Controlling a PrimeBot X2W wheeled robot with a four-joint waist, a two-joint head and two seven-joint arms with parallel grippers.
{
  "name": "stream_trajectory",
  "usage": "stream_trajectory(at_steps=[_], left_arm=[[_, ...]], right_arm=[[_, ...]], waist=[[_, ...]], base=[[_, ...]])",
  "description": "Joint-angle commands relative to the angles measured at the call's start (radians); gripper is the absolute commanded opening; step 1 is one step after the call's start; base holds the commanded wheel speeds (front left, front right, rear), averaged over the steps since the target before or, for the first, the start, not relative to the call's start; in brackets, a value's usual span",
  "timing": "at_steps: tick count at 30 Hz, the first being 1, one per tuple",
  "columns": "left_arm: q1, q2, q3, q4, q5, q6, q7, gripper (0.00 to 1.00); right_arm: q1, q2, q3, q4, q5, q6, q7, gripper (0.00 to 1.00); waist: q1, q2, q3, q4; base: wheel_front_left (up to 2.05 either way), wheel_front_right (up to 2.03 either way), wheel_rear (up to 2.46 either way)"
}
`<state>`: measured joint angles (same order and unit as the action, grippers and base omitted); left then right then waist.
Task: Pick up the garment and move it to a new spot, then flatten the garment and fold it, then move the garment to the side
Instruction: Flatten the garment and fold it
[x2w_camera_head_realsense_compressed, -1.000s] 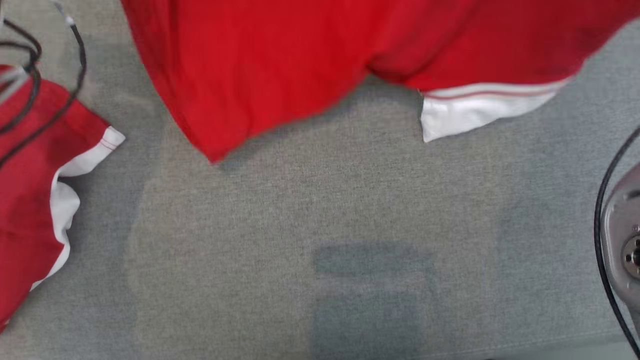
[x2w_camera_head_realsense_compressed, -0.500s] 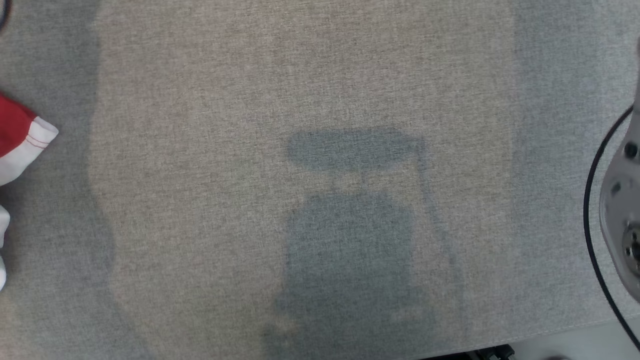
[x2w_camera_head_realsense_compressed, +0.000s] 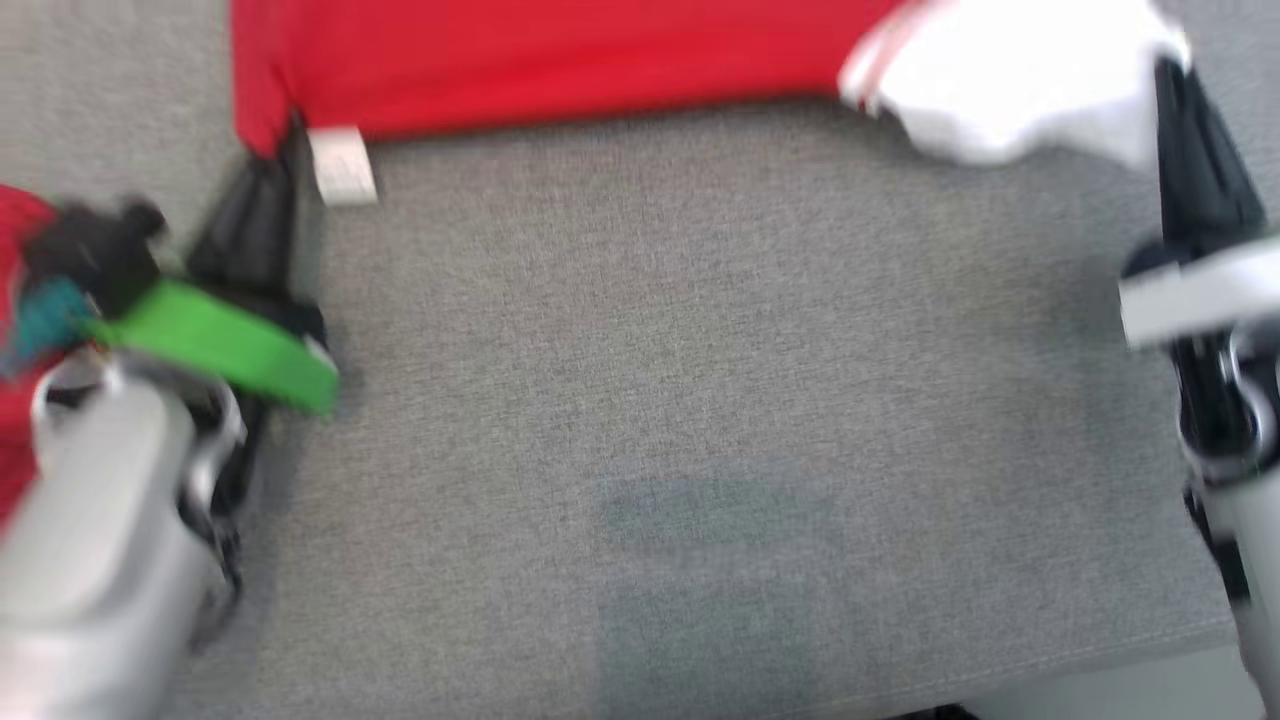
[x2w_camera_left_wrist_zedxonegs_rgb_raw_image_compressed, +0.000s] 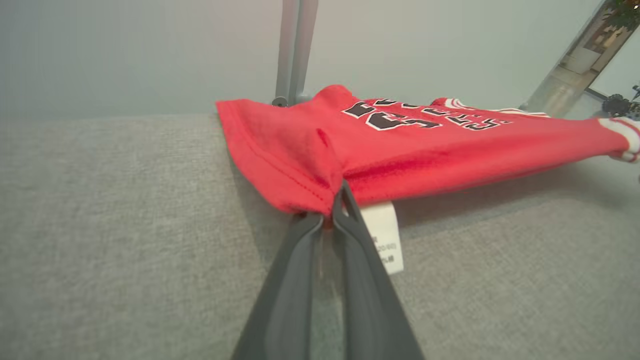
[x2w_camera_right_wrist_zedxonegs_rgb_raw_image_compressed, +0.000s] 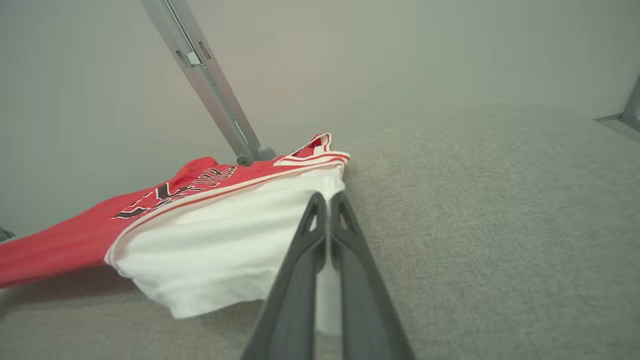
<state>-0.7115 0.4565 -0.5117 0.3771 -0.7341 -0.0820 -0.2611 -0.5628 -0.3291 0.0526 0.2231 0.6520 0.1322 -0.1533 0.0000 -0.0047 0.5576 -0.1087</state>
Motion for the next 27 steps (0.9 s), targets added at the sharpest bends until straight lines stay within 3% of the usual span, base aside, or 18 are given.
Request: stream_trajectory(at_steps=[1,6,12,15,19,24,27], left_arm=[[0.046,0.018,0.008,-0.020,0.024,0.019,-0.005,0.00],[0.363,-0.012,0.009,-0.198,0.055,0.117,-0.005,0.00],[0.744,-0.040,-0.009,-0.349,0.065,0.247,-0.005,0.00],[0.824,-0.056,-0.011,-0.422,0.022,0.264,0.002,0.00],[0.796,-0.042,-0.018,-0.476,-0.006,0.249,0.065,0.00],[0.659,-0.030,-0.001,-0.496,-0.040,0.242,0.186,0.00],[0.545,-0.004,-0.003,-0.448,-0.005,0.256,0.263,0.00]], right_arm=[[0.047,-0.016,-0.016,-0.019,0.006,-0.003,-0.001,0.00],[0.352,0.002,-0.078,-0.172,0.029,-0.003,0.054,0.00],[0.732,0.101,-0.132,-0.298,0.016,-0.002,0.159,0.00],[0.819,0.147,-0.165,-0.347,0.023,-0.002,0.179,0.00],[0.796,0.171,-0.185,-0.390,0.008,-0.002,0.210,0.00],[0.624,0.155,-0.187,-0.370,-0.021,-0.002,0.273,0.00],[0.496,0.135,-0.180,-0.324,-0.041,-0.002,0.306,0.00]], waist=[[0.0000,0.0047,-0.141,0.025],[0.0000,0.0047,-0.260,0.042],[0.0000,0.0047,-0.357,0.052],[0.0000,0.0047,-0.359,0.063],[0.0000,0.0047,-0.334,0.067],[0.0000,0.0047,-0.293,0.071],[0.0000,0.0047,-0.275,0.079]], base=[[0.00,0.00,0.00],[0.00,0.00,0.00],[0.00,0.00,0.00],[0.00,0.00,0.00],[0.00,0.00,0.00],[0.00,0.00,0.00],[0.00,0.00,0.00]])
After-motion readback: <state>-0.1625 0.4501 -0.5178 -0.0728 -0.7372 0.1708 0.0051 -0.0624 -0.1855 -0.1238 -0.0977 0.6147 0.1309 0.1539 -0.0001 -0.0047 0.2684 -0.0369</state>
